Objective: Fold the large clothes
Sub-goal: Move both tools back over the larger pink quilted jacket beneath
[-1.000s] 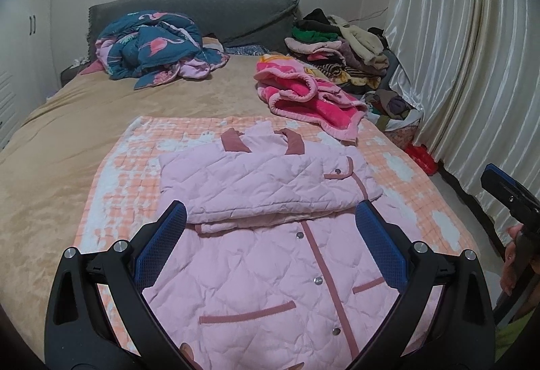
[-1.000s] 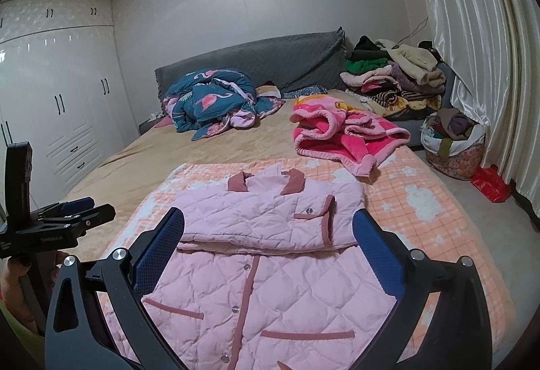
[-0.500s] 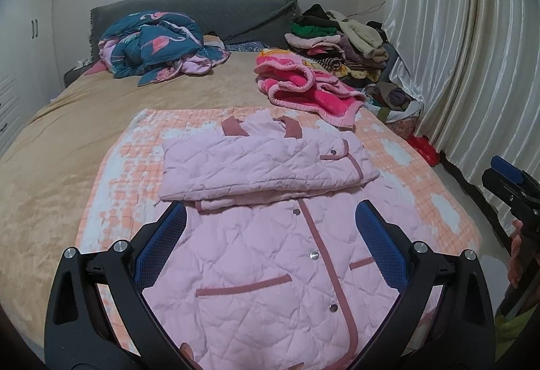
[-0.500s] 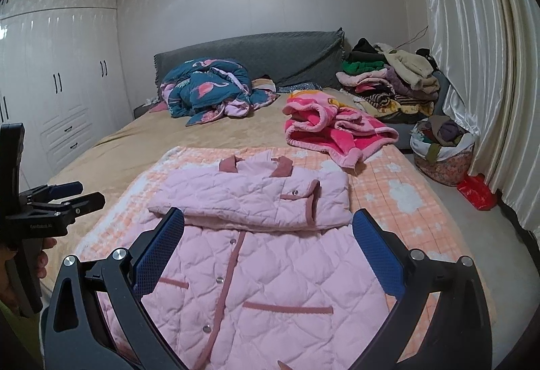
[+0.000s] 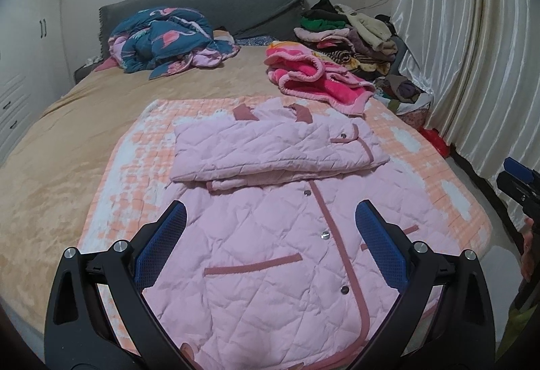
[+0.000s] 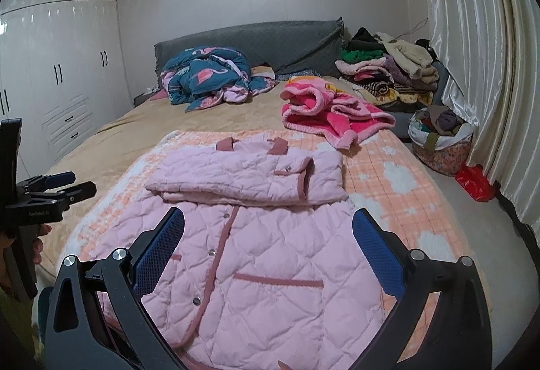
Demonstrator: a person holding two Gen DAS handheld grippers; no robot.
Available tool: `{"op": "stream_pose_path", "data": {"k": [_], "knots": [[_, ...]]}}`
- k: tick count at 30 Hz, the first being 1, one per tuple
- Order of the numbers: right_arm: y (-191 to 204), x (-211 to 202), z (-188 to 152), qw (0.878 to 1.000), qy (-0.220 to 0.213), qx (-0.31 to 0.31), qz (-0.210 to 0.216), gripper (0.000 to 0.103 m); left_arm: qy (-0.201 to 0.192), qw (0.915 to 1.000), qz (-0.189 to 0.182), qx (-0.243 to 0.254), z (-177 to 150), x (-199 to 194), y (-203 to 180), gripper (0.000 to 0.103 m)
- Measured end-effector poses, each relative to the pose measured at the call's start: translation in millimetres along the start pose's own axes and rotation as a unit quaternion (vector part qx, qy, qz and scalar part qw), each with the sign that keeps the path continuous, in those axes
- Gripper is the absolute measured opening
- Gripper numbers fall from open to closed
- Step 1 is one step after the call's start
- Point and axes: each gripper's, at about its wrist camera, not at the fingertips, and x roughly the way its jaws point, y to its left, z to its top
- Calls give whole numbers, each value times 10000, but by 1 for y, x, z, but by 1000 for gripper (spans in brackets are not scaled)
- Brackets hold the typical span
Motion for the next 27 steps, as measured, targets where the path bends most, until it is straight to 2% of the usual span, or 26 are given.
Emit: {"op": "stream_pose_path", "data": {"k": [17,27], "knots": [[-30,6,-43,9986,472,92,-232,99,264,9990,349,129,-37,12,13,94],[-63,10,-73,9953,753,419,-452,99,545,9971,517,72,-59,20,29,94]]}}
